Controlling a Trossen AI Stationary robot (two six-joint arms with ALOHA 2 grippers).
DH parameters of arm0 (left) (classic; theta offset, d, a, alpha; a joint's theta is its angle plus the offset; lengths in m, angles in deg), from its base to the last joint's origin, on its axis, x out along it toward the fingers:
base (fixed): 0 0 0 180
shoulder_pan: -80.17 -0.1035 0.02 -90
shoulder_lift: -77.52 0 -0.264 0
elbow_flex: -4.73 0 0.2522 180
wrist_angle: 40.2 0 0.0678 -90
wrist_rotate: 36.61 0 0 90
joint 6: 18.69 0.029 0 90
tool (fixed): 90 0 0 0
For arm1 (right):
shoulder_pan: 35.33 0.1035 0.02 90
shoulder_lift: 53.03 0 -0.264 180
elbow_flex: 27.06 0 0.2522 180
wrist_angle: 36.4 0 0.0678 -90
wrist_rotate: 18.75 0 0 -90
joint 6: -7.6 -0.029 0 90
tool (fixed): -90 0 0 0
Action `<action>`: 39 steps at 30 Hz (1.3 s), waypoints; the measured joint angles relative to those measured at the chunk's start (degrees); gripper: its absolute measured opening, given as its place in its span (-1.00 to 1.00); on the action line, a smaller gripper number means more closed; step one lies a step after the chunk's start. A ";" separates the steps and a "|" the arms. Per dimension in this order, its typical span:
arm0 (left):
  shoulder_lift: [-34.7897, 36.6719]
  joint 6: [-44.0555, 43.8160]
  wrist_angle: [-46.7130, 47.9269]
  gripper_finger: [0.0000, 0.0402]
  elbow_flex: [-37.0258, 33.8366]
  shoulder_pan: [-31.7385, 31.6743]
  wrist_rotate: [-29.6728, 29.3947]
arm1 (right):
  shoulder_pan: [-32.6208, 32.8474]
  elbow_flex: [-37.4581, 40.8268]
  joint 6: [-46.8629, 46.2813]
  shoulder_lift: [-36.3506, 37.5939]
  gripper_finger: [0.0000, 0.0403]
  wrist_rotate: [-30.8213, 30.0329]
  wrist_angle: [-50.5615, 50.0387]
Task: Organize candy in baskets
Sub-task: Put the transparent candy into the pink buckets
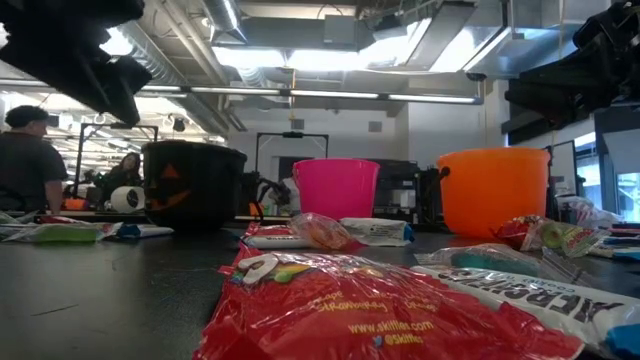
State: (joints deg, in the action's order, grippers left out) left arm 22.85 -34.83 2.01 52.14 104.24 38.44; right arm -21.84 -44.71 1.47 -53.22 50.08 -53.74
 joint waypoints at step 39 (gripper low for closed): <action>-22.59 -4.73 3.54 -0.14 0.24 -2.31 3.10 | 0.01 -0.01 0.00 0.01 0.06 0.01 0.00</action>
State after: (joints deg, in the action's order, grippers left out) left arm 0.26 -39.56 5.55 52.38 101.93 41.54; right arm -21.83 -44.72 1.47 -53.21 50.09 -53.74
